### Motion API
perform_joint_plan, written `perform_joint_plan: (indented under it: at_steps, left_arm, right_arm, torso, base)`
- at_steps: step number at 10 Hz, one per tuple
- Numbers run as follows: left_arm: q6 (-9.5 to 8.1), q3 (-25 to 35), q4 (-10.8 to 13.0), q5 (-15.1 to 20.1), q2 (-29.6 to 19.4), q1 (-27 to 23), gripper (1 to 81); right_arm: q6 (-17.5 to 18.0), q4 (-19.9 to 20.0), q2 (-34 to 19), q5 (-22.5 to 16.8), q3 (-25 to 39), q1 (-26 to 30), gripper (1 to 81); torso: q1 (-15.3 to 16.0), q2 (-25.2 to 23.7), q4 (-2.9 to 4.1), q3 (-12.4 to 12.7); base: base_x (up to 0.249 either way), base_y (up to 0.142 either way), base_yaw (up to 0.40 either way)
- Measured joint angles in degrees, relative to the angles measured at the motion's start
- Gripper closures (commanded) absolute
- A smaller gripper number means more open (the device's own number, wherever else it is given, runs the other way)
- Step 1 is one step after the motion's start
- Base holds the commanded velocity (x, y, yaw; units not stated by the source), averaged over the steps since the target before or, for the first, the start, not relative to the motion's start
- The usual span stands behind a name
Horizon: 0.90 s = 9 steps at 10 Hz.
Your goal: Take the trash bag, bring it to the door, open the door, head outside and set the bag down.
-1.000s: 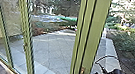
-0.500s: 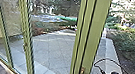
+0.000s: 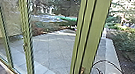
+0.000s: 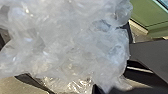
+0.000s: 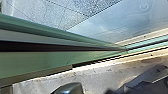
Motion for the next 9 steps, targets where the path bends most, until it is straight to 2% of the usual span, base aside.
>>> perform_joint_plan:
  at_steps: [5,9]
  left_arm:
    - [-0.02,-0.20,0.00,-0.02,0.11,0.02,81.1]
    - [-0.02,-0.22,0.00,0.00,0.09,0.02,81.1]
  right_arm:
    - [3.84,-6.24,3.67,3.04,-5.45,-4.49,1.0]
    - [4.69,-9.55,6.57,4.02,-9.09,-6.78,1.0]
  torso:
    - [-0.05,-0.02,-0.04,0.06]
    - [-0.05,-0.02,-0.04,0.11]
  base:
    - [0.000,0.000,0.000]
    - [0.000,0.000,0.000]
